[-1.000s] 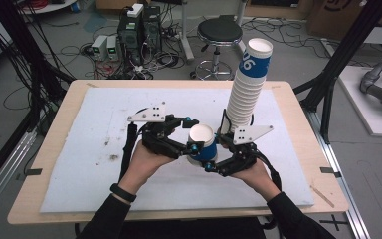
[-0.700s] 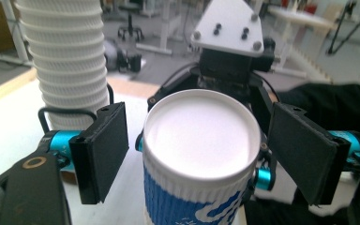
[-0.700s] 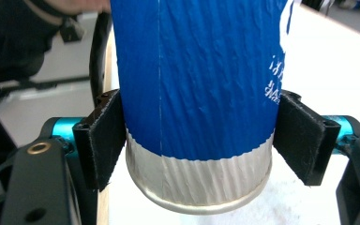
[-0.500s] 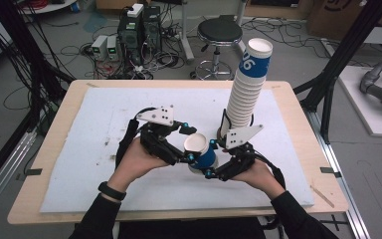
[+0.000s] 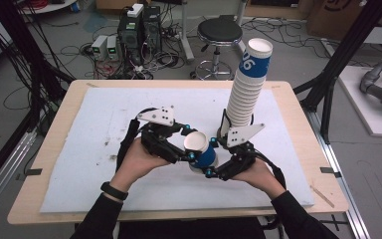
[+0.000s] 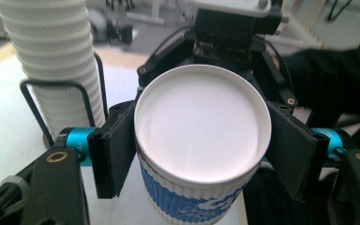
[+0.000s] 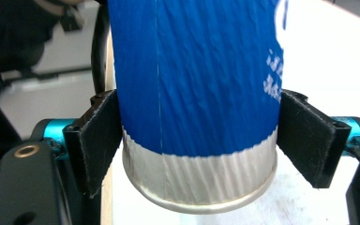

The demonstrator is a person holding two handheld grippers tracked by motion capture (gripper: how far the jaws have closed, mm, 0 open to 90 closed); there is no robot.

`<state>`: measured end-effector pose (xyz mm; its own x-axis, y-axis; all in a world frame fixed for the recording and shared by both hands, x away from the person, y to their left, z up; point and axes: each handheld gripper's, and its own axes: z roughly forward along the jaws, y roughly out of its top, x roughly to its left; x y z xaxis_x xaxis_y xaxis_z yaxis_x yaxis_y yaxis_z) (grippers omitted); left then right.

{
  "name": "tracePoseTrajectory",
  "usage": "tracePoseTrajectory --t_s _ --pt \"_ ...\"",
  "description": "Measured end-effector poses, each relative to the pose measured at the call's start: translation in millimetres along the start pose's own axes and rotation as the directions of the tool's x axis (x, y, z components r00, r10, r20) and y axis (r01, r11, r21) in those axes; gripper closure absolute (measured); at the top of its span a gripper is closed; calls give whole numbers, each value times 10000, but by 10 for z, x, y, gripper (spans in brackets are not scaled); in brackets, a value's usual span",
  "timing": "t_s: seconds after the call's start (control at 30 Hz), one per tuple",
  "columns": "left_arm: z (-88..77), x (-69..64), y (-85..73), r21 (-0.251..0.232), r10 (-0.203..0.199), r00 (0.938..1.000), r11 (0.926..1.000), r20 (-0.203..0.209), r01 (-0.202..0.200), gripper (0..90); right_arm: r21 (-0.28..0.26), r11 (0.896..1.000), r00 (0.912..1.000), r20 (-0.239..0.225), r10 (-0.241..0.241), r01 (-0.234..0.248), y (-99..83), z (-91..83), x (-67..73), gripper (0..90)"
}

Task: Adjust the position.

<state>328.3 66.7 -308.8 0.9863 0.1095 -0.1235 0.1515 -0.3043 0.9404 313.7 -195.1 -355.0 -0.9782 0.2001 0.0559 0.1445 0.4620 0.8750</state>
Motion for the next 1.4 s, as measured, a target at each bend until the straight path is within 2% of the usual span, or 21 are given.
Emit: tracePoseTrajectory --t_s 0.1,0.13,0.17,0.27,0.4,0.43,0.57,0.63,0.73,0.77,0.83,0.97,1.07,1.1,1.17,1.23,1.27,1.3,1.4 --pt "-68 44 -26 -864 -171 9998 9961 124 181 298 -812 9964 9996 72 266 -259 6 -61 -24 190" --pt "-89 48 -31 -1209 -248 9996 9923 166 266 299 -1255 9911 9990 72 450 -437 8 -112 -33 182" --pt "-89 48 -31 -1209 -248 9996 9923 166 266 299 -1411 9886 9985 47 543 -531 12 -132 -34 182" --pt "-108 54 -44 -1633 -263 9994 9861 222 296 300 -1688 9835 9977 99 670 -644 14 -153 -29 182" --pt "-114 71 -74 -2242 -414 9987 9734 301 471 302 -2056 9751 9963 51 860 -831 13 -155 -20 173" --pt "-120 81 -87 -2572 -546 9976 9643 427 638 303 -2144 9728 9955 164 933 -877 14 -147 -20 138" --pt "-129 79 -87 -2696 -494 9982 9613 348 570 304 -2194 9693 9933 77 1154 -1110 7 -132 -29 138" --pt "-136 79 -87 -2888 -483 9978 9556 446 592 304 -2278 9670 9931 19 1175 -1140 7 -120 -27 137" --pt "-137 74 -86 -3003 -480 9980 9520 418 583 304 -2338 9659 9935 -11 1142 -1113 9 -109 -17 140" --pt "-135 74 -86 -2988 -479 9980 9526 401 578 304 -2345 9663 9938 94 1112 -1059 12 -108 -15 141" --pt "-129 72 -89 -2949 -495 9979 9537 414 595 303 -2286 9678 9942 -6 1078 -1051 12 -113 -20 171" --pt "-136 64 -87 -2641 -405 9986 9633 344 482 296 -2003 9772 9972 75 738 -708 13 -139 -31 200" --pt "-139 56 -72 -2003 -314 9992 9791 248 357 291 -1890 9795 9975 -15 710 -700 8 -150 -40 214" --pt "-136 50 -63 -1739 -339 9993 9841 150 360 247 -1745 9823 9976 -68 684 -685 10 -158 -51 215" --pt "-133 38 -39 -1196 -302 9995 9924 -28 297 234 -1610 9846 9977 -67 678 -680 16 -160 -56 215" --pt "-137 25 -22 -880 -188 9997 9960 -136 175 232 -1282 9907 9990 -24 454 -453 24 -163 -62 226" --pt "-137 21 -11 -661 -165 9998 9977 -79 159 231 -893 9955 9995 -98 300 -308 35 -158 -62 226" --pt "-134 15 -3 -432 -159 9999 9989 -57 156 231 -893 9955 9995 -98 300 -308 35 -158 -62 226" --pt "-117 7 5 388 -64 10000 9992 -32 65 232 -196 9997 9999 -74 130 -132 55 -148 -47 226"
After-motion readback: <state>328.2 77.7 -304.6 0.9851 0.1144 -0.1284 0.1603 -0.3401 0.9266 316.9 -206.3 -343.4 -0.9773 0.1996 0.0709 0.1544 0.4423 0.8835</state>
